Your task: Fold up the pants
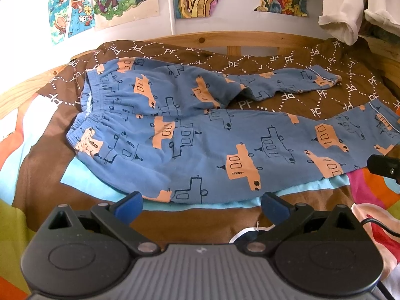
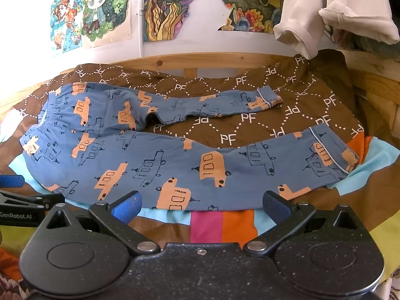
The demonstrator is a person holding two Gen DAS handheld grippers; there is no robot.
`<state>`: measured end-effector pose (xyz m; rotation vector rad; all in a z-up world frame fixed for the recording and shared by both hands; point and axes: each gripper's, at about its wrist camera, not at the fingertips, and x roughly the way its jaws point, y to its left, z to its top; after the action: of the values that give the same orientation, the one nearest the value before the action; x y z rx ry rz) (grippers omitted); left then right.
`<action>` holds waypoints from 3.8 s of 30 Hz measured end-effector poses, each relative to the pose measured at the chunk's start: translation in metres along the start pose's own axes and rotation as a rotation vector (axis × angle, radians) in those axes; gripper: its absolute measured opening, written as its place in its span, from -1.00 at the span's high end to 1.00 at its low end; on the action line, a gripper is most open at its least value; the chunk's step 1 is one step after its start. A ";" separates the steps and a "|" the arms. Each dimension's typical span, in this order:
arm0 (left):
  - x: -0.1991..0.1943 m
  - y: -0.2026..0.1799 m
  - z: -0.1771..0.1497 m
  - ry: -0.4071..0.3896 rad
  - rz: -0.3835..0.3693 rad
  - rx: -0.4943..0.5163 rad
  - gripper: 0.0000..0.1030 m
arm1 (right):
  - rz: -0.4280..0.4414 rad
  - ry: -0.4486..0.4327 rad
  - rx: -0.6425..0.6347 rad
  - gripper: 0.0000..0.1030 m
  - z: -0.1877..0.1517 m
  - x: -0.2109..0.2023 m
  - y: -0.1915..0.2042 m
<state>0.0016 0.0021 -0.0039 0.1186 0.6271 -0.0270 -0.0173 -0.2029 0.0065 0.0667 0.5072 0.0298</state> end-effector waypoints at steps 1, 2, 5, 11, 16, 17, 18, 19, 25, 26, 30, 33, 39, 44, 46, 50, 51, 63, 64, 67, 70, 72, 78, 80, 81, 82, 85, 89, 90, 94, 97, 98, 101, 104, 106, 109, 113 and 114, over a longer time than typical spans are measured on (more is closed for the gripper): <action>0.000 0.000 0.000 0.001 0.000 0.000 -1.00 | 0.000 0.001 0.000 -0.99 0.000 0.000 0.000; 0.000 -0.001 0.000 0.001 0.000 0.000 -1.00 | -0.001 0.003 -0.001 -0.99 0.000 0.000 0.000; 0.000 -0.001 0.000 0.000 0.000 0.000 -1.00 | -0.006 0.003 0.004 -0.99 -0.001 0.000 0.000; 0.002 0.000 -0.001 0.009 -0.008 -0.005 -1.00 | -0.005 0.003 0.004 -0.99 -0.001 0.000 0.000; 0.002 0.000 -0.002 0.011 -0.010 -0.004 -1.00 | -0.009 -0.003 -0.003 -0.99 -0.001 0.001 0.001; 0.002 -0.001 -0.002 0.011 -0.010 -0.006 -1.00 | -0.011 -0.005 -0.007 -0.99 -0.001 0.001 0.001; 0.003 0.000 -0.002 0.012 -0.012 -0.009 -1.00 | -0.011 -0.007 -0.012 -0.99 -0.001 0.001 0.002; 0.003 0.000 -0.002 0.014 -0.015 -0.011 -1.00 | -0.012 -0.006 -0.016 -0.99 -0.001 0.002 0.002; 0.008 0.011 0.009 0.018 -0.085 -0.048 -1.00 | 0.001 0.009 -0.026 -0.99 0.004 0.005 0.000; 0.009 0.015 0.014 0.022 -0.109 -0.067 -1.00 | 0.013 0.007 -0.036 -0.99 0.008 0.006 -0.001; 0.016 0.032 0.043 -0.011 -0.177 -0.090 -1.00 | 0.102 -0.030 -0.124 -0.99 0.035 0.019 -0.010; 0.028 0.045 0.075 -0.018 -0.242 -0.083 -1.00 | 0.193 -0.068 -0.170 -0.99 0.067 0.039 -0.020; 0.071 0.075 0.148 0.067 -0.369 -0.057 -1.00 | 0.364 -0.062 -0.230 -0.99 0.141 0.108 -0.037; 0.092 0.104 0.209 -0.074 -0.253 -0.011 -1.00 | 0.431 -0.022 -0.286 -0.99 0.200 0.170 -0.037; 0.104 0.110 0.229 -0.123 -0.188 0.052 -1.00 | 0.444 0.013 -0.309 -0.99 0.219 0.196 -0.037; 0.142 0.114 0.256 -0.108 -0.118 0.239 -1.00 | 0.487 0.090 -0.375 -0.99 0.249 0.251 -0.033; 0.153 0.113 0.259 -0.093 -0.110 0.291 -1.00 | 0.493 0.122 -0.407 -0.99 0.252 0.264 -0.031; 0.230 0.137 0.261 0.186 -0.156 0.353 -0.70 | 0.496 0.407 -0.525 -0.45 0.265 0.396 0.001; 0.231 0.140 0.263 0.196 -0.166 0.347 -0.66 | 0.506 0.420 -0.542 -0.40 0.266 0.401 0.005; 0.236 0.147 0.269 0.225 -0.177 0.317 -0.57 | 0.518 0.461 -0.608 -0.18 0.267 0.414 0.013; 0.245 0.153 0.277 0.273 -0.145 0.288 -0.26 | 0.519 0.515 -0.629 -0.02 0.266 0.426 0.014; 0.250 0.154 0.280 0.290 -0.117 0.286 0.01 | 0.526 0.529 -0.636 -0.01 0.266 0.428 0.013; 0.252 0.155 0.288 0.309 -0.117 0.253 0.83 | 0.501 0.534 -0.713 0.84 0.261 0.421 0.021; 0.248 0.150 0.286 0.278 -0.097 0.260 0.90 | 0.475 0.493 -0.787 1.00 0.254 0.410 0.027; 0.245 0.147 0.285 0.263 -0.086 0.270 0.93 | 0.454 0.471 -0.799 1.00 0.253 0.406 0.027; 0.243 0.143 0.283 0.246 -0.070 0.281 0.95 | 0.443 0.451 -0.803 1.00 0.253 0.402 0.027; 0.237 0.137 0.280 0.202 -0.020 0.276 0.96 | 0.365 0.342 -0.834 1.00 0.255 0.387 0.027; 0.232 0.140 0.287 0.166 -0.025 0.242 0.96 | 0.285 0.217 -0.860 1.00 0.268 0.371 0.021; 0.232 0.141 0.288 0.156 -0.022 0.233 0.96 | 0.261 0.185 -0.872 1.00 0.271 0.369 0.020; 0.240 0.143 0.292 0.151 0.000 0.188 0.96 | 0.165 0.099 -0.878 1.00 0.286 0.378 0.019; 0.250 0.140 0.289 0.180 0.024 0.203 0.95 | 0.145 0.145 -0.885 1.00 0.283 0.400 0.029; 0.253 0.140 0.288 0.187 0.027 0.204 0.95 | 0.151 0.166 -0.898 1.00 0.279 0.406 0.032; 0.254 0.145 0.287 0.192 0.012 0.189 0.84 | 0.168 0.183 -0.874 0.55 0.277 0.410 0.030; 0.251 0.152 0.288 0.192 -0.010 0.176 0.64 | 0.259 0.195 -0.790 -0.05 0.292 0.405 0.015; 0.249 0.158 0.289 0.193 -0.021 0.164 0.56 | 0.315 0.199 -0.763 -0.08 0.302 0.400 0.008; 0.250 0.161 0.289 0.203 -0.034 0.158 0.56 | 0.397 0.188 -0.734 -0.17 0.312 0.393 0.005; 0.249 0.161 0.289 0.215 -0.033 0.182 0.56 | 0.429 0.217 -0.797 -0.16 0.304 0.400 0.030; 0.249 0.160 0.289 0.217 -0.033 0.186 0.56 | 0.417 0.234 -0.817 -0.14 0.301 0.404 0.032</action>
<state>0.3816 0.1297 0.0985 0.2935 0.8435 -0.1059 0.4815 -0.1695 0.0755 -0.6392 0.6758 0.6540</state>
